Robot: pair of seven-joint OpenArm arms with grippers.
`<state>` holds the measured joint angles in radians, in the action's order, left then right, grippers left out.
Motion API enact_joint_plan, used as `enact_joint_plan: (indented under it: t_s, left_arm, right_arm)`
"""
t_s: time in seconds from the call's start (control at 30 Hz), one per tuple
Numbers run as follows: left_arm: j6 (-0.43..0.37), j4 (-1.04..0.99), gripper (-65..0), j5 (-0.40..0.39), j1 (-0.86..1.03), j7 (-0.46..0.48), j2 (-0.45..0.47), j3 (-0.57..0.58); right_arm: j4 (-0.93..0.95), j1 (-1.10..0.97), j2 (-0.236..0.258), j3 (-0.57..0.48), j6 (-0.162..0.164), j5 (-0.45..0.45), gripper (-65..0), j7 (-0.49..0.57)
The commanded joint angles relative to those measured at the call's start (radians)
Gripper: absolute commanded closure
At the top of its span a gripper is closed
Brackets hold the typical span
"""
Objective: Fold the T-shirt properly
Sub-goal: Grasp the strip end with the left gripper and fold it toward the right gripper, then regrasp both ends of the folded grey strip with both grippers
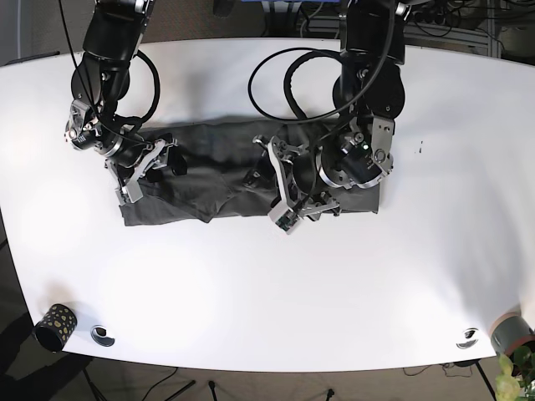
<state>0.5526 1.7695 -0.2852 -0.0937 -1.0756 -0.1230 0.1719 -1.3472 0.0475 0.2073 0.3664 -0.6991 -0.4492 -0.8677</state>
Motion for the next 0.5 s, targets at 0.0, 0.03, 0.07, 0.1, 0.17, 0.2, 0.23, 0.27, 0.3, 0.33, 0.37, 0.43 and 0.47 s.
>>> enact_joint_plan:
  t_s: [0.0,0.03,0.07,0.1,0.17,0.2,0.23,0.27,0.3,0.33,0.37,0.43,0.47]
  left_arm:
    - [0.045,0.033,-36.7,0.005,-0.010,-0.001,0.018,-0.013]
    - [0.059,0.036,-36.7,0.008,-0.008,-0.001,0.026,-0.027]
    - [0.074,0.037,-36.7,0.011,-0.005,-0.001,0.039,-0.059]
    - [0.076,0.039,-36.7,0.011,-0.004,-0.001,0.052,-0.090]
    - [0.076,0.036,-36.7,0.013,-0.004,-0.001,0.069,-0.151]
    - [0.077,0.033,-36.7,0.013,-0.004,-0.001,0.082,-0.188]
    - [0.077,0.033,-36.5,0.013,-0.002,-0.001,0.095,-0.216]
    - [0.080,0.033,-36.5,0.013,0.001,-0.001,0.108,-0.242]
    - [0.082,0.031,-36.5,0.011,0.012,-0.001,0.124,-0.268]
    - [0.085,0.031,-36.5,0.011,0.019,0.001,0.136,-0.285]
    - [0.085,0.031,-36.5,0.011,0.022,0.001,0.145,-0.297]
    - [0.085,0.031,-36.5,0.008,0.028,0.002,0.174,-0.306]
    - [0.086,0.031,-36.5,0.008,0.032,0.002,0.187,-0.306]
  right_arm:
    - [-0.010,0.005,0.005,0.000,0.001,0.008,-37.1,-0.026]
    - [-0.015,0.005,0.005,0.000,0.001,0.007,-37.1,-0.026]
    - [-0.031,0.007,0.005,0.004,0.001,0.007,-37.1,-0.026]
    - [-0.050,0.007,0.005,0.006,0.001,0.007,-37.1,-0.026]
    - [-0.087,0.007,0.005,0.006,0.001,0.007,-37.1,-0.029]
    - [-0.116,0.007,0.005,0.006,0.001,0.005,-37.1,-0.032]
    - [-0.142,0.007,0.005,0.007,0.001,0.005,-37.1,-0.040]
    - [-0.166,0.007,0.005,0.007,0.001,0.005,-37.1,-0.054]
    - [-0.196,0.007,0.005,0.016,0.001,0.005,-37.1,-0.074]
    - [-0.222,0.018,0.004,0.039,0.001,0.003,-37.1,-0.094]
    - [-0.237,0.025,0.001,0.059,0.001,0.003,-37.1,-0.110]
    - [-0.252,0.058,-0.026,0.150,0.001,-0.030,-37.6,-0.172]
    - [-0.249,0.076,-0.021,0.201,0.001,-0.053,-37.6,-0.203]
